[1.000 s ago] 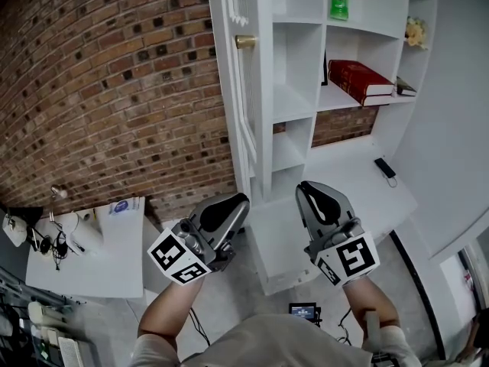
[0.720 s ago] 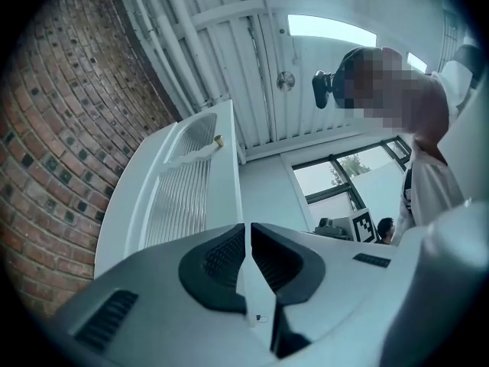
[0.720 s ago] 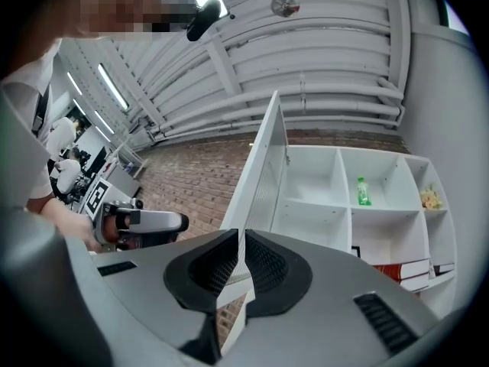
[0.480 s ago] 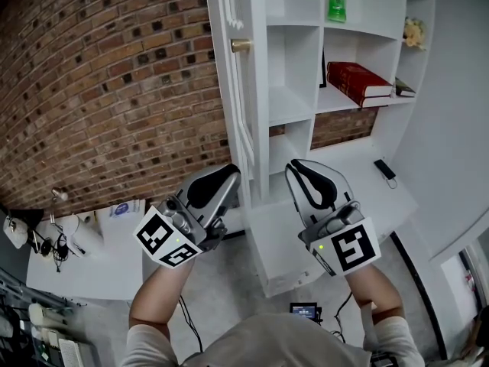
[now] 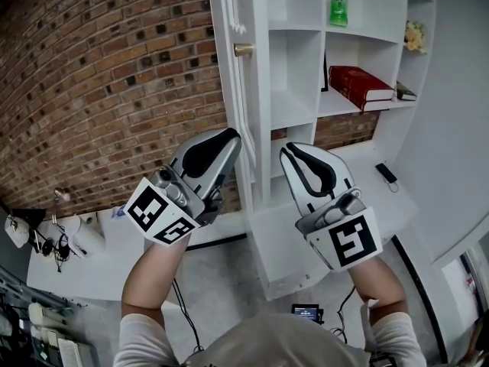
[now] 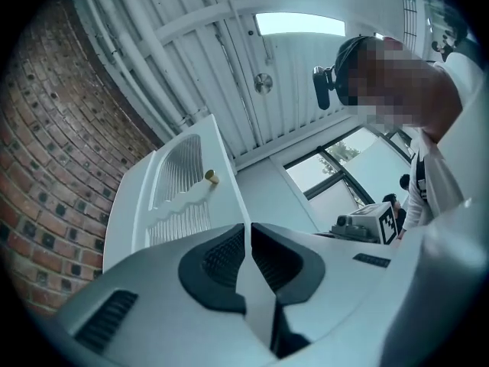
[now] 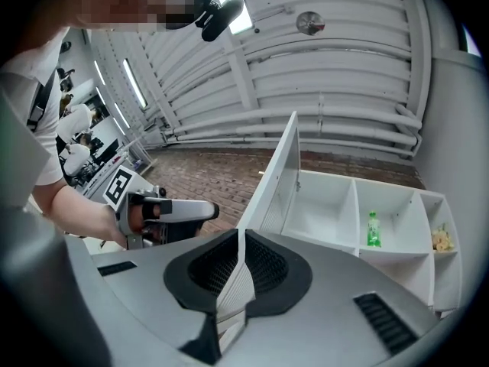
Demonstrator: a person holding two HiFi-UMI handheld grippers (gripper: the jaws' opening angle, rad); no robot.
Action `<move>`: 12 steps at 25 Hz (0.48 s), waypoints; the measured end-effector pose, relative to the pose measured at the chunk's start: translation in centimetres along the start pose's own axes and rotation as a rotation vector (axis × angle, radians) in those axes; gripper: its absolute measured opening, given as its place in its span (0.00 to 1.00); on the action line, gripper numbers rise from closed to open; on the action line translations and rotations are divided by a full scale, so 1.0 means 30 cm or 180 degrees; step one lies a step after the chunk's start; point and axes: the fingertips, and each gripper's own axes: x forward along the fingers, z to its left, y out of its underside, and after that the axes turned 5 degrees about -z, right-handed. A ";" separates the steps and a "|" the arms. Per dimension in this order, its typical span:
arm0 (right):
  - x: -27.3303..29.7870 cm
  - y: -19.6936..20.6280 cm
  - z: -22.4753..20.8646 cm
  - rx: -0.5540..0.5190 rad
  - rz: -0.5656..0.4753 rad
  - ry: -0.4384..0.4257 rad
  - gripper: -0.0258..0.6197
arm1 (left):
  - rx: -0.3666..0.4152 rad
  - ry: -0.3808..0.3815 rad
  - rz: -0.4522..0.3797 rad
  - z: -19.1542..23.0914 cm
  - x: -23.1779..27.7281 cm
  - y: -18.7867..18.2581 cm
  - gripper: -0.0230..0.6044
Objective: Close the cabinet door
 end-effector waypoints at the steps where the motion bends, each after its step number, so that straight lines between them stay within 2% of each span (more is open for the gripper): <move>1: 0.004 -0.005 -0.002 0.0003 -0.0001 -0.0003 0.09 | 0.0025 0.0002 -0.0003 0.005 0.009 -0.006 0.07; 12: 0.075 -0.050 -0.014 -0.0181 -0.0052 -0.0006 0.09 | 0.0241 0.0039 -0.0016 0.075 0.115 -0.083 0.08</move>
